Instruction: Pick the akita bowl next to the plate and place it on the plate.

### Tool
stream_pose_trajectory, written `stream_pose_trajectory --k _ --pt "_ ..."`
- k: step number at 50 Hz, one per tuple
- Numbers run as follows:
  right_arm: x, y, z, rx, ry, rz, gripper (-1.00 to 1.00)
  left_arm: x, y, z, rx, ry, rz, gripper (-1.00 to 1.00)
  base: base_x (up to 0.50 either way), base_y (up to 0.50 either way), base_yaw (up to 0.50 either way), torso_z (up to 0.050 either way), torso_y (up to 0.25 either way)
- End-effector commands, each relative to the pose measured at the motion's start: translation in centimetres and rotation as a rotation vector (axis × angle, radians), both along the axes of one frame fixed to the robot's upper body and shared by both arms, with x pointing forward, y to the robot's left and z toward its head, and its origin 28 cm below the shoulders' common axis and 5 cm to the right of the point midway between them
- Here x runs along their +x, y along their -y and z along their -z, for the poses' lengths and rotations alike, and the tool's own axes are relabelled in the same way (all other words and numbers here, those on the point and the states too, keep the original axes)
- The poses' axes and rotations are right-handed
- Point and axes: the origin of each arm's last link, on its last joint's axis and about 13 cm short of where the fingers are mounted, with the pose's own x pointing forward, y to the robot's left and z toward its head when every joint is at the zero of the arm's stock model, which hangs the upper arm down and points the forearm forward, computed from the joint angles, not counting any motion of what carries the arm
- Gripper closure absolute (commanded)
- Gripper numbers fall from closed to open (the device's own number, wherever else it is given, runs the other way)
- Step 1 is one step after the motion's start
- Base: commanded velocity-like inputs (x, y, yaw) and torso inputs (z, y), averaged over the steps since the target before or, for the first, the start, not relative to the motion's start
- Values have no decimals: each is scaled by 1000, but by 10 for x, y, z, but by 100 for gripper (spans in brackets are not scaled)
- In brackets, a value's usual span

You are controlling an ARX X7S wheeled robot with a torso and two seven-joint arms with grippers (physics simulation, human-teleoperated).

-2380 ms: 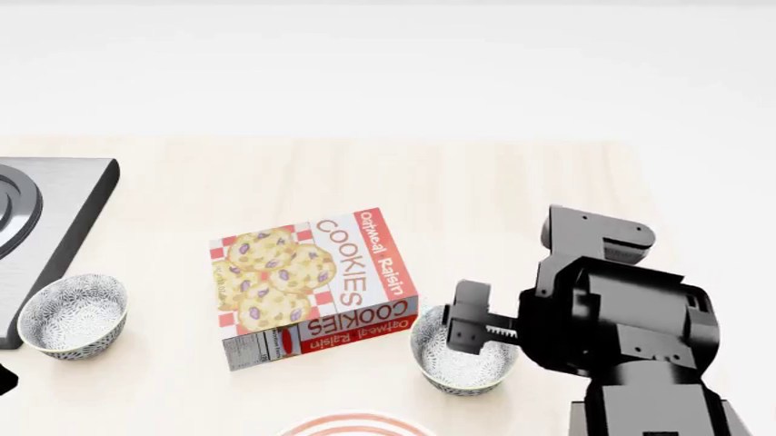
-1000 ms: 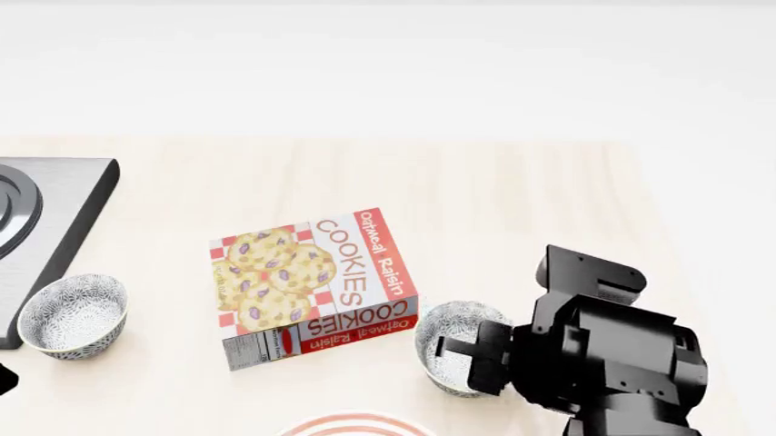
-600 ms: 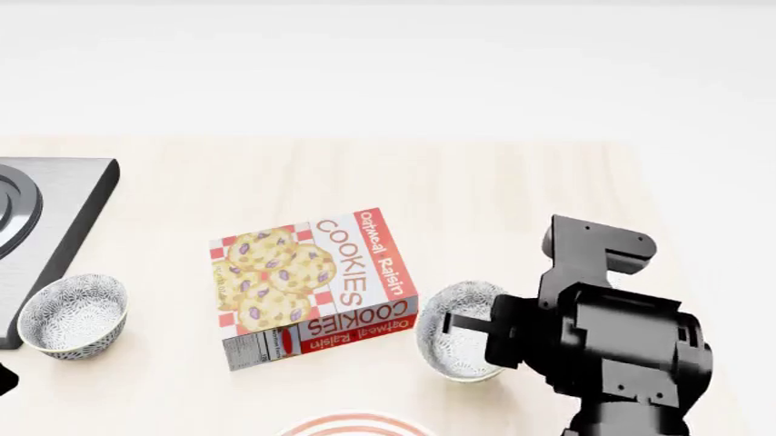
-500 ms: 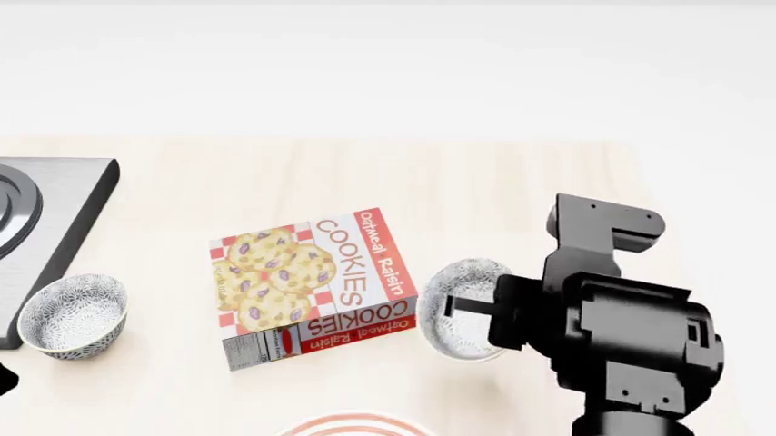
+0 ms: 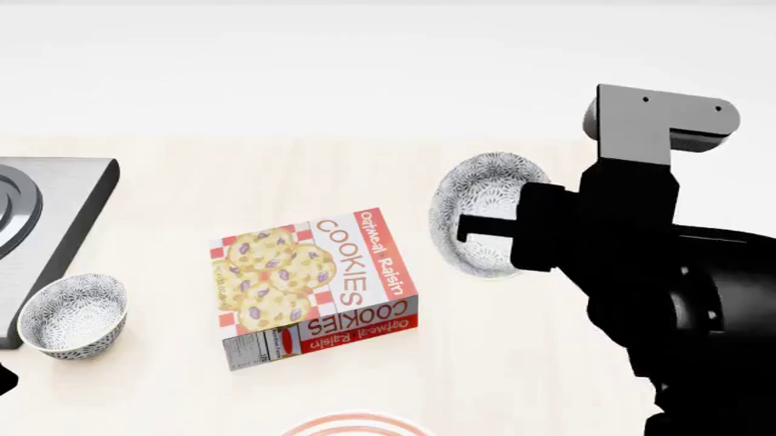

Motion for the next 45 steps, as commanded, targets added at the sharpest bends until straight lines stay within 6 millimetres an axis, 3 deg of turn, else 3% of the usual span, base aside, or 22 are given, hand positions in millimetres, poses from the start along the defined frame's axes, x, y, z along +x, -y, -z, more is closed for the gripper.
stream_pose_trajectory --k 1,17,45 --pt "-30 -9 -25 64 22 -127 100 0 0 -1 0 0 -1 -100 0 0 0 0 0" --pt "-55 -10 -27 139 -80 -229 100 0 0 0 1 -1 -2 -100 0 0 0 0 0" --pt "-66 -18 8 265 -258 -290 100 -1 0 0 1 -1 -3 -100 0 0 0 0 0"
